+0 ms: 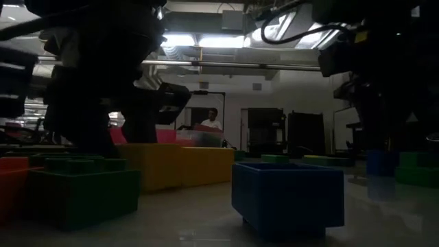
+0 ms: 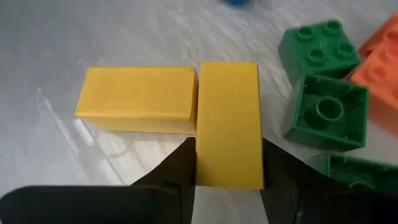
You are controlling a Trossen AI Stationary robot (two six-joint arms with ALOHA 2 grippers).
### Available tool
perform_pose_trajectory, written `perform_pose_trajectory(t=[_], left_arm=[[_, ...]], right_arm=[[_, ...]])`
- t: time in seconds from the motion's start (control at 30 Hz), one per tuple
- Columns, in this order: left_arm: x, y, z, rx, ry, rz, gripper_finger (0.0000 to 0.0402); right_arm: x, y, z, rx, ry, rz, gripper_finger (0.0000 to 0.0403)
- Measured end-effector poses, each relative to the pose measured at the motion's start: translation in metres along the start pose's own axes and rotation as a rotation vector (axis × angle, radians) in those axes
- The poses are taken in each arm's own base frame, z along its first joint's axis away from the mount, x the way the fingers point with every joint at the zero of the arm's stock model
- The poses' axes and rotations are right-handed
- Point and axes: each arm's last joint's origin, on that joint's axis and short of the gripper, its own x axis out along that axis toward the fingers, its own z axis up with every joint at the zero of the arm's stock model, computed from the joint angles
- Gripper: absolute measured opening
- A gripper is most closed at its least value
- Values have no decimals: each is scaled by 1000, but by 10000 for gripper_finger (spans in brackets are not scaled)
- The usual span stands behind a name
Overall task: Sort blocks by size
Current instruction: Put the big yellow block into the white bin
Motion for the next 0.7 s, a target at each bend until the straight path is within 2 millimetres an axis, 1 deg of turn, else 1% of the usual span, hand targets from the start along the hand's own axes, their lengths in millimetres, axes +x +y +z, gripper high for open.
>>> perform_pose_trajectory(t=[0.1,0.2,0.3,0.4,0.47,0.57,0.7], left_arm=[[-8,1,7,-41,-32,9,117],[-22,4,22,-71,-102,27,118],[-38,6,33,-82,-160,49,122],[-57,12,40,-87,-204,112,124],[-67,19,42,-101,-216,174,125],[-83,34,39,-97,-197,288,126],[-103,64,28,-118,-141,490,127]], right_arm=[[0,3,-1,-11,-8,-43,189],[2,3,-1,-11,-12,-33,189],[8,2,-5,-11,-9,-21,189],[17,0,-11,-10,-1,-18,189],[22,-1,-14,-10,3,-18,189],[26,-2,-16,-11,-9,-14,189],[30,-2,-17,-11,-26,-9,189]])
